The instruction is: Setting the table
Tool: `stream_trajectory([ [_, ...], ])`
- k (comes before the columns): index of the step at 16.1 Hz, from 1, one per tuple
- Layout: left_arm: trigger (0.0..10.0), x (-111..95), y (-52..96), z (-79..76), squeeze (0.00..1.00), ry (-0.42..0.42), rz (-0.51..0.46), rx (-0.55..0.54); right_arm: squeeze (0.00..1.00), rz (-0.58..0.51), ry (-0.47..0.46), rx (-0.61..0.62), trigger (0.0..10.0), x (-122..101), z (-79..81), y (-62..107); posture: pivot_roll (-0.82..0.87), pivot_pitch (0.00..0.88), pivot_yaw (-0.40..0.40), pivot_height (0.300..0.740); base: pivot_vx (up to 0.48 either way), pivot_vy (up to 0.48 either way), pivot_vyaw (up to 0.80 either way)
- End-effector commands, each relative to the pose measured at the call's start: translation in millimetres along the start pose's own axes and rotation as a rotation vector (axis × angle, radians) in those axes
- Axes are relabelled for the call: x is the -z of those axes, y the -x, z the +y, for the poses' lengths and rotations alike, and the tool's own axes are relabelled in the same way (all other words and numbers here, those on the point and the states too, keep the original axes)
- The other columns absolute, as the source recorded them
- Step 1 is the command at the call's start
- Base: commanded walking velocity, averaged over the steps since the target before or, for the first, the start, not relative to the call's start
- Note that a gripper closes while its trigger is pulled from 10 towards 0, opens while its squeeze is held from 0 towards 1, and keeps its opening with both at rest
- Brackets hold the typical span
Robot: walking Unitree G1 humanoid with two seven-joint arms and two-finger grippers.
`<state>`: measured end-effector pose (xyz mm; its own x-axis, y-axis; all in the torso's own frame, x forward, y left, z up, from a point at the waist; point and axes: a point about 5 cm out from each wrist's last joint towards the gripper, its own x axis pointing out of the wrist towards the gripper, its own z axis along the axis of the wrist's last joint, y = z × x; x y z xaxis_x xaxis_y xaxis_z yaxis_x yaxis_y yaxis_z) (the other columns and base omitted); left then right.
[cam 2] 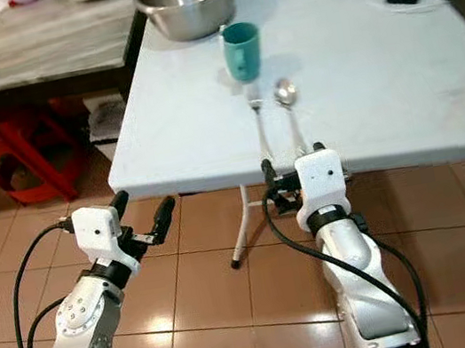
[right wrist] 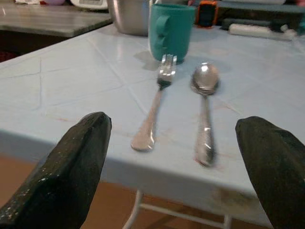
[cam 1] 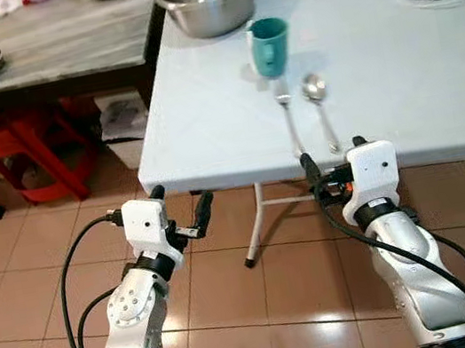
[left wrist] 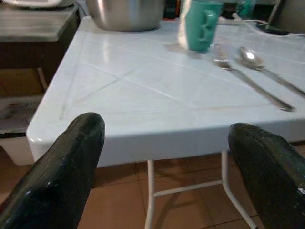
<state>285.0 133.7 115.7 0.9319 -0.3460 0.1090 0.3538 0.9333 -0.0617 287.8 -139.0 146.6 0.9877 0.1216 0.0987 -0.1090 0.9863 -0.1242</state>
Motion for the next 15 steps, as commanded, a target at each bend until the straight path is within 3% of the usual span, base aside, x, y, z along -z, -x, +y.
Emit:
stream_trajectory([
  [1, 10.0, -0.5, 2.2, 0.4, 0.00, -0.005, -0.003, 0.004, 0.00, -0.015, -0.001, -0.012, 10.0, -3.2, 2.1, 0.5, -0.13, 0.153, 0.095, 0.740, 0.450, 0.000, 0.00],
  [3, 10.0, -0.2, 1.9, 0.1, 0.00, -0.003, -0.002, 0.007, 0.00, -0.010, -0.045, -0.016, 10.0, -3.2, 3.3, -0.5, -0.13, 0.153, 0.095, 0.740, 0.448, 0.000, 0.00],
  [6, 10.0, 0.6, 2.5, 0.1, 0.00, 0.002, 0.004, 0.009, 0.00, -0.008, -0.039, -0.017, 10.0, -2.4, 4.4, 0.8, -0.13, 0.152, 0.096, 0.740, 0.430, 0.000, 0.00],
  [9, 10.0, 1.4, 4.8, -1.0, 0.00, 0.012, 0.002, 0.021, 0.00, -0.002, -0.038, -0.018, 10.0, -0.9, 4.6, 1.8, -0.13, 0.152, 0.096, 0.740, 0.000, 0.000, 0.00],
  [15, 10.0, 3.6, 20.4, 3.8, 0.00, -0.049, 0.026, 0.125, 0.00, -0.004, -0.051, -0.038, 10.0, -2.8, 11.9, 0.4, -0.12, 0.154, 0.089, 0.740, 0.000, 0.000, 0.00],
])
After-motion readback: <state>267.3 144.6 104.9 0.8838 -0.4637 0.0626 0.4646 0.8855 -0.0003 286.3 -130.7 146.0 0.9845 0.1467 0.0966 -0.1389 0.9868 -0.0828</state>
